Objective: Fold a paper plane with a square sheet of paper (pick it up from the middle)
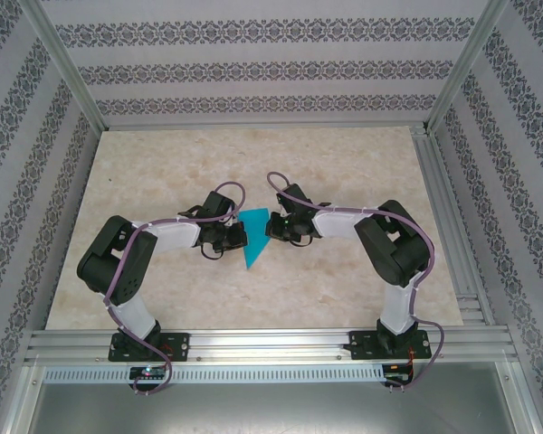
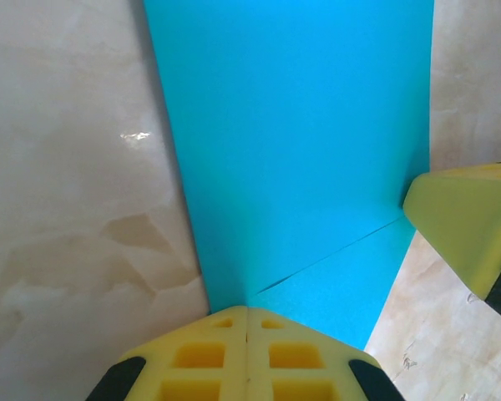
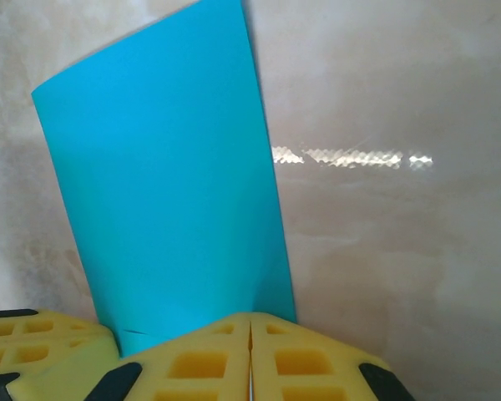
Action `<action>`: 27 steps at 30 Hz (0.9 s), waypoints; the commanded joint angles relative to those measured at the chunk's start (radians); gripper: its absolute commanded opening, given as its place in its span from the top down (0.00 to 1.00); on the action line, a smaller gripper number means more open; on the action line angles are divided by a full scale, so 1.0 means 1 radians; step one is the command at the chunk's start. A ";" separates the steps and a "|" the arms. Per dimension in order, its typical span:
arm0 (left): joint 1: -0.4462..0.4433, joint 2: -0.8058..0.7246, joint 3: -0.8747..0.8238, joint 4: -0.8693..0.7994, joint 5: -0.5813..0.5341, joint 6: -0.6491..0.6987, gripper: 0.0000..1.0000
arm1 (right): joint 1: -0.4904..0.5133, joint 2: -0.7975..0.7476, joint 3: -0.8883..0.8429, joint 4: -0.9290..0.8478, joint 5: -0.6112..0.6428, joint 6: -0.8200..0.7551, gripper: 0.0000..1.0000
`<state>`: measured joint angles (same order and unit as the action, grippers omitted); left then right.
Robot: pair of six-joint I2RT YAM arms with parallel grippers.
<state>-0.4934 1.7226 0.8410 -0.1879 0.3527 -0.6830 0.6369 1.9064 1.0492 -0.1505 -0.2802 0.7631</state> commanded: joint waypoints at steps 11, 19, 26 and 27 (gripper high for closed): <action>-0.008 -0.045 0.013 0.035 0.060 0.092 0.82 | 0.082 -0.151 -0.183 0.002 0.067 0.188 0.85; -0.013 -0.106 -0.024 0.016 0.063 0.101 0.78 | 0.053 -0.345 -0.292 0.140 0.121 0.247 0.58; -0.025 -0.236 -0.078 -0.004 0.002 0.128 0.71 | 0.027 -0.419 -0.371 0.153 0.138 0.266 0.46; -0.030 -0.254 -0.089 -0.007 -0.009 0.137 0.70 | 0.026 -0.420 -0.379 0.164 0.130 0.269 0.43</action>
<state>-0.5060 1.5185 0.7765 -0.1829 0.3790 -0.5915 0.6662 1.5005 0.6975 -0.0216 -0.1688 1.0149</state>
